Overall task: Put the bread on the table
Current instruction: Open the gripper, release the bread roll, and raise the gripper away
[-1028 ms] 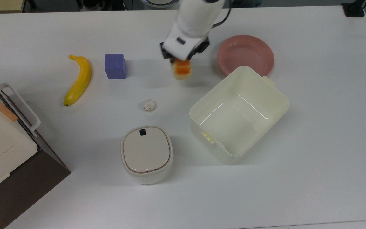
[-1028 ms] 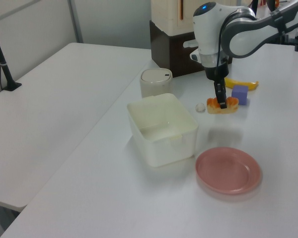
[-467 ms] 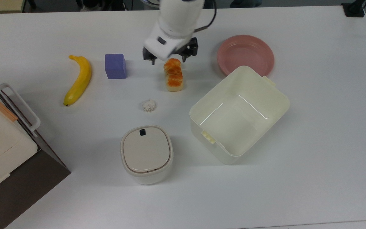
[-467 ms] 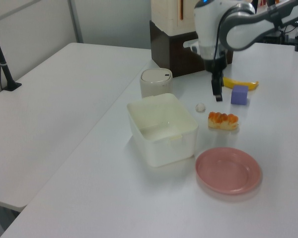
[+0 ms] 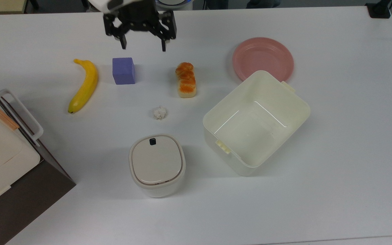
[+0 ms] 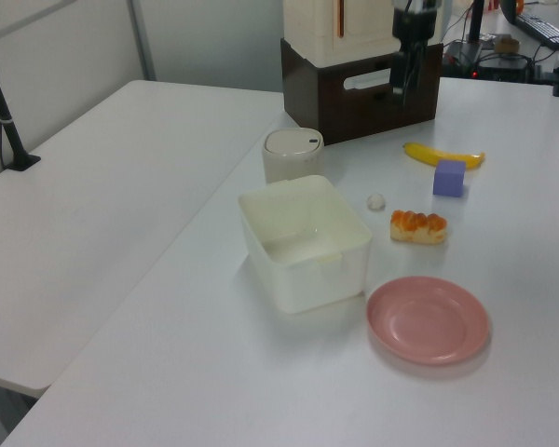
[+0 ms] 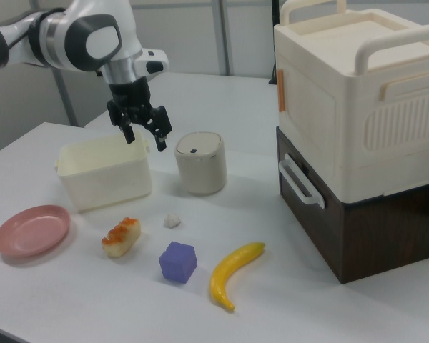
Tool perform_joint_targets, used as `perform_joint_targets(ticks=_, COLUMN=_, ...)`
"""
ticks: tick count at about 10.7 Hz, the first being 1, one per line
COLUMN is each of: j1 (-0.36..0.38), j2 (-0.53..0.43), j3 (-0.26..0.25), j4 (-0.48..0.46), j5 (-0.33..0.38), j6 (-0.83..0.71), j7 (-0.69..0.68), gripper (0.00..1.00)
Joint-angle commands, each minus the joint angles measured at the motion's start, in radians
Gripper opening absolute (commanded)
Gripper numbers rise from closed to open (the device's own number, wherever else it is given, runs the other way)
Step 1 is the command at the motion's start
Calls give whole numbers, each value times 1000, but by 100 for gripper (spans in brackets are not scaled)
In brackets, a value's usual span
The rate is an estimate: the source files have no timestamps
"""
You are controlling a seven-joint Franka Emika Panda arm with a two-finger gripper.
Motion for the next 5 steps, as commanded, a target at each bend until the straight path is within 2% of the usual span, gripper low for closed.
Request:
perform_joint_targets(ticks=1, j1=8, j2=-2, j3=9, j4=18, j5=8, j6=-44, j7=17, gripper=100)
perform_joint_targets(ticks=5, j1=11, j2=-13, j3=4, j4=13, j5=5, j6=-55, j7=17, gripper=100)
